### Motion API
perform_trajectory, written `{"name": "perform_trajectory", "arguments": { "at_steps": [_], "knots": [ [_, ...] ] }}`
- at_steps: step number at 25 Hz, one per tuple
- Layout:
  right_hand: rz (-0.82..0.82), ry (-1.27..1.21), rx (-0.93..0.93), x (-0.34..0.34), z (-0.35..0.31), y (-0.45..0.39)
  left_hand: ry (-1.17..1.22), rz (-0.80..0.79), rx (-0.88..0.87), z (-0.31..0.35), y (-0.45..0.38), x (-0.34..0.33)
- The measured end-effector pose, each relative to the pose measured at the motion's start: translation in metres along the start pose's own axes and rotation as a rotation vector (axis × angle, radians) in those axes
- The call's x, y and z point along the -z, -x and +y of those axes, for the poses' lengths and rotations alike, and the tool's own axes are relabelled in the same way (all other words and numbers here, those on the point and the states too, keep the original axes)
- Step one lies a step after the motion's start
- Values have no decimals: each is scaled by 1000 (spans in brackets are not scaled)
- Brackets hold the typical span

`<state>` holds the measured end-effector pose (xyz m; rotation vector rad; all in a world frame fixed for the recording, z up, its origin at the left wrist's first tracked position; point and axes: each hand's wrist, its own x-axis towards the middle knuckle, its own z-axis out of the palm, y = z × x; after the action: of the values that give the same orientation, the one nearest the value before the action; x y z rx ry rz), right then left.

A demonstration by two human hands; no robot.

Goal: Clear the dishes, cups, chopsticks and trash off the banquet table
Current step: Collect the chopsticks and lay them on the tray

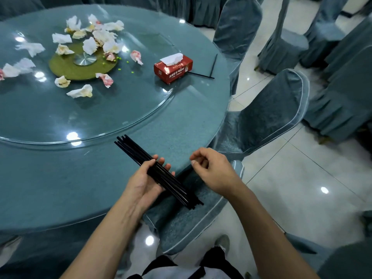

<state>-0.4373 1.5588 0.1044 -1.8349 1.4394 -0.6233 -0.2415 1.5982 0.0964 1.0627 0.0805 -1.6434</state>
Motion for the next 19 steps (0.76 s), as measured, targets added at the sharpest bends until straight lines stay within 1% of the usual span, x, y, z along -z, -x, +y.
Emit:
{"name": "perform_trajectory", "arguments": {
  "at_steps": [4, 10, 15, 19],
  "knots": [
    [18, 58, 44, 48, 32, 2, -8, -27, 7, -33, -5, -39],
    [14, 72, 36, 131, 86, -7, 16, -71, -1, -91, -19, -108],
    [1, 111, 20, 192, 130, -10, -8, -75, 13, -138, -32, -166],
    [45, 79, -1, 229, 162, -11, -28, -79, 32, -166, -41, -207]
  ]
}}
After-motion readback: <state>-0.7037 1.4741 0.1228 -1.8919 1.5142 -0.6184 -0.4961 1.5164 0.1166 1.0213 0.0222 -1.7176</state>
